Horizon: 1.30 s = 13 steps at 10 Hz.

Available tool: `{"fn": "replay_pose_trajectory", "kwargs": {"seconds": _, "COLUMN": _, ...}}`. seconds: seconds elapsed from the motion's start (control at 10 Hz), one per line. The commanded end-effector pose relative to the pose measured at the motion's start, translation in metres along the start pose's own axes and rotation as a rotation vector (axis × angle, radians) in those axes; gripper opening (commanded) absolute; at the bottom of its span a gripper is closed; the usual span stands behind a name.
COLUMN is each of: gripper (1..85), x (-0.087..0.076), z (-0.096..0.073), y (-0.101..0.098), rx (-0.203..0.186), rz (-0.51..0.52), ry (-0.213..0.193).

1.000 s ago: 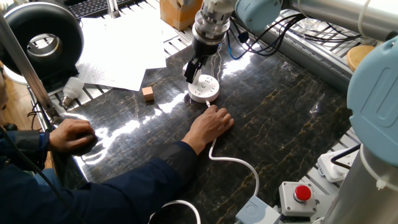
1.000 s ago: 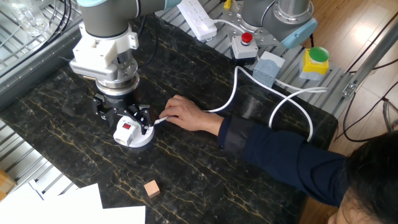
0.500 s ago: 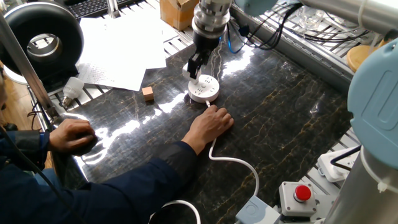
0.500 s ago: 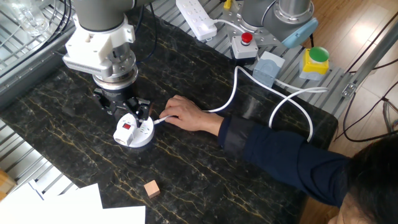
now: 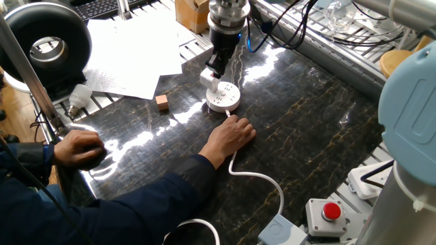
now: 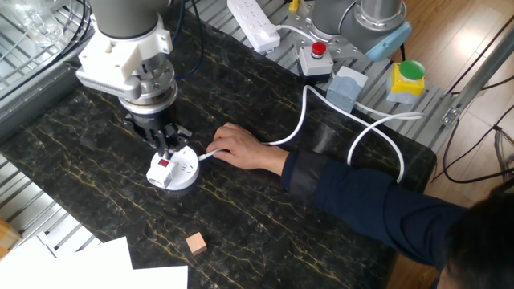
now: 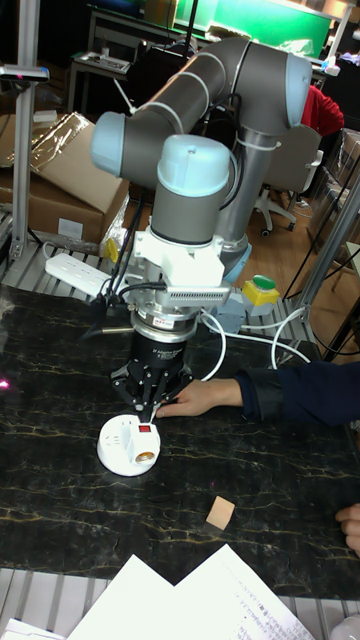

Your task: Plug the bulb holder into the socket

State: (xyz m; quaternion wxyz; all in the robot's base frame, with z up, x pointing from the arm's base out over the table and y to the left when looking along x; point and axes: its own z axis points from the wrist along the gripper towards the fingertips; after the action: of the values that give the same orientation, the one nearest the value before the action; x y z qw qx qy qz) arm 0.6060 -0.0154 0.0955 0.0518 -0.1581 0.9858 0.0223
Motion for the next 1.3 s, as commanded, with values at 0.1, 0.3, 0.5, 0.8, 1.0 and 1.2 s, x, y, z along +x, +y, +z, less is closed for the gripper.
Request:
{"fn": "replay_pose_trajectory", "kwargs": {"seconds": 0.1, "gripper": 1.0, "x": -0.010, "z": 0.008, "y": 0.001, "rx": -0.007, "rz": 0.026, "ry": -0.023}}
{"fn": "replay_pose_trajectory", "kwargs": {"seconds": 0.3, "gripper": 1.0, "x": -0.010, "z": 0.010, "y": -0.001, "rx": -0.006, "rz": 0.023, "ry": -0.025}}
{"fn": "replay_pose_trajectory", "kwargs": {"seconds": 0.5, "gripper": 1.0, "x": -0.003, "z": 0.004, "y": -0.009, "rx": -0.012, "rz": 0.003, "ry": -0.012}}
{"fn": "replay_pose_trajectory", "kwargs": {"seconds": 0.8, "gripper": 1.0, "x": 0.011, "z": -0.018, "y": -0.013, "rx": -0.007, "rz": -0.022, "ry": 0.016}}
{"fn": "replay_pose_trajectory", "kwargs": {"seconds": 1.0, "gripper": 1.0, "x": 0.014, "z": -0.034, "y": -0.013, "rx": 0.008, "rz": -0.028, "ry": 0.029}}
{"fn": "replay_pose_trajectory", "kwargs": {"seconds": 1.2, "gripper": 1.0, "x": -0.001, "z": -0.037, "y": 0.001, "rx": 0.001, "rz": -0.008, "ry": 0.023}}
